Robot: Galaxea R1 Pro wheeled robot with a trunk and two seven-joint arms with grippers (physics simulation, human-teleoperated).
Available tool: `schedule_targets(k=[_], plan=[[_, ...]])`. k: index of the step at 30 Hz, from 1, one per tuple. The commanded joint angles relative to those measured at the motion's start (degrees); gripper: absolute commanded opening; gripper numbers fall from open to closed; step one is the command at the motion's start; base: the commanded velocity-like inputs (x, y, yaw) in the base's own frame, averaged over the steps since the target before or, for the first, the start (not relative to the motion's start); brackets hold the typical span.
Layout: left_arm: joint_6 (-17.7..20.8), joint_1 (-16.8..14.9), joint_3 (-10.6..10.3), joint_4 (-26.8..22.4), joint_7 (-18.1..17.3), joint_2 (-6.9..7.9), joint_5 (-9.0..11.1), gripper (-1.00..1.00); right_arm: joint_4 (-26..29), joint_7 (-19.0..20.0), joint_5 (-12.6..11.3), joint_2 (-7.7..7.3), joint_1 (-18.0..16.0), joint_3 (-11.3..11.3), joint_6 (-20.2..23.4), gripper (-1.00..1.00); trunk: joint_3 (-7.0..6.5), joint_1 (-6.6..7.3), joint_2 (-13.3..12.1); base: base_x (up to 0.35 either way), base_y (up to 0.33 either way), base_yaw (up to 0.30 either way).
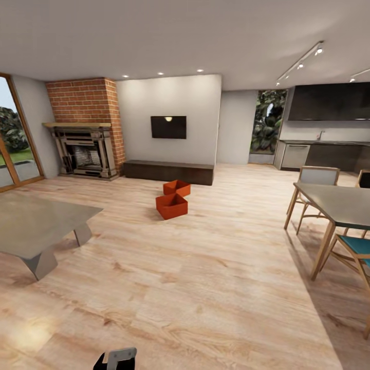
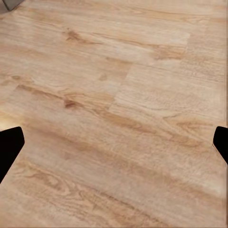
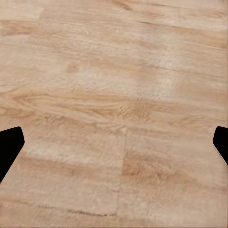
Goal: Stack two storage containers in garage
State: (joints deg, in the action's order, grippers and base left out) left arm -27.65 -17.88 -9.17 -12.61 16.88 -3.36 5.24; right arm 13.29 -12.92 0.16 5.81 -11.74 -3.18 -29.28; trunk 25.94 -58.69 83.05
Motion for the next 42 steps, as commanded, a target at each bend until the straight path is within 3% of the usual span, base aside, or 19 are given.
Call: schedule_targets(k=[1, 42], plan=[[-0.2, 0.0, -0.5, 0.0, 0.3, 0.02, 0.6, 1.0, -0.1, -0.4, 0.0, -0.01, 0.0, -0.3, -0.1, 1.0, 0.06, -0.03, 0.0, 0.34, -0.15, 0.0], [-0.2, 0.0, -0.5, 0.0, 0.3, 0.02, 0.6, 1.0, -0.1, -0.4, 0.0, -0.01, 0.0, -0.3, -0.1, 1.0, 0.06, -0.03, 0.0, 0.34, -0.15, 0.0]])
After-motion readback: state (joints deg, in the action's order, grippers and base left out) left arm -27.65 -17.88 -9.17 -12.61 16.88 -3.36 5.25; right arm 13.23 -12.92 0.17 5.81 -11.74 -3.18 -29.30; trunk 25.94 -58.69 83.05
